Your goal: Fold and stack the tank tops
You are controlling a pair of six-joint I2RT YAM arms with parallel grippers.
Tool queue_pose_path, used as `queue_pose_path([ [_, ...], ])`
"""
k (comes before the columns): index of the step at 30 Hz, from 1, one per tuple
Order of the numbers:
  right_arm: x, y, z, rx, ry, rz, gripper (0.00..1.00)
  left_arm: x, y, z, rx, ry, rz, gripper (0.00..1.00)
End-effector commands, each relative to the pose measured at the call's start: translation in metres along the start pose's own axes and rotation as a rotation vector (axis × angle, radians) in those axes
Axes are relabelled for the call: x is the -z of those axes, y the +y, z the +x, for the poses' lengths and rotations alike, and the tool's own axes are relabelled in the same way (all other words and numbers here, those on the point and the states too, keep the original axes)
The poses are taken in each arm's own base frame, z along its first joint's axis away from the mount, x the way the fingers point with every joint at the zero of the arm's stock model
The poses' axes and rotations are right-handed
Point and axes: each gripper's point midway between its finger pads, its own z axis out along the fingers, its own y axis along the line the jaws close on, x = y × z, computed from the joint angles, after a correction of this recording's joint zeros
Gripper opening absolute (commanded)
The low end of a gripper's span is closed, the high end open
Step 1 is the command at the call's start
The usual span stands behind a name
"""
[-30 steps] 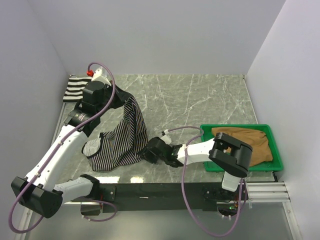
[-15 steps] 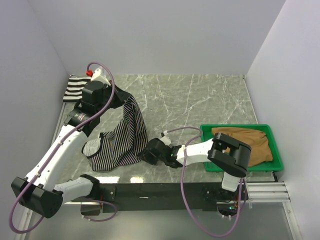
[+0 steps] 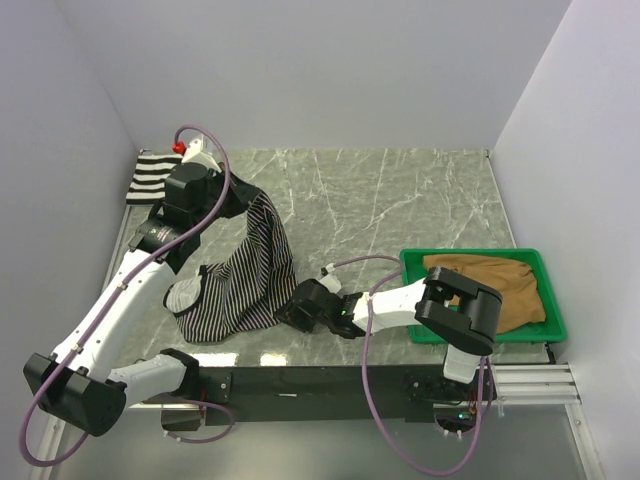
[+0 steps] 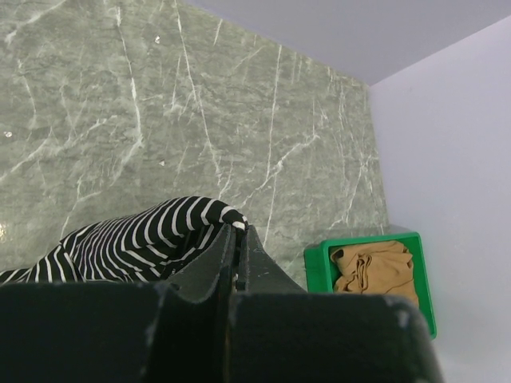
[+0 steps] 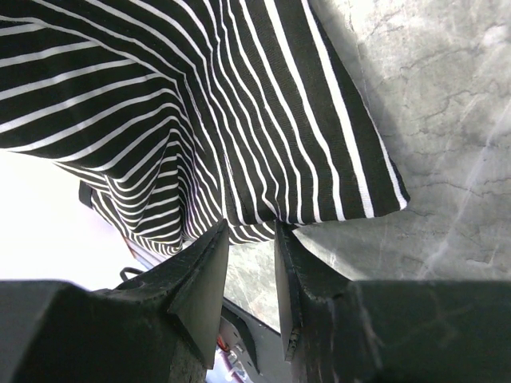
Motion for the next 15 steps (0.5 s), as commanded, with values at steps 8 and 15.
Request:
queue_pose_path([
  [8, 0.004, 0.014, -0.001, -0.024, -0.008, -0.030, 0.37, 0.004, -0.008, -0.011, -0.017, -0.037, 0.050, 0.01],
  [15, -0.001, 0.019, -0.012, -0.032, -0.029, -0.019, 0.33, 0.004, -0.006, -0.011, -0.020, -0.039, 0.046, 0.01],
])
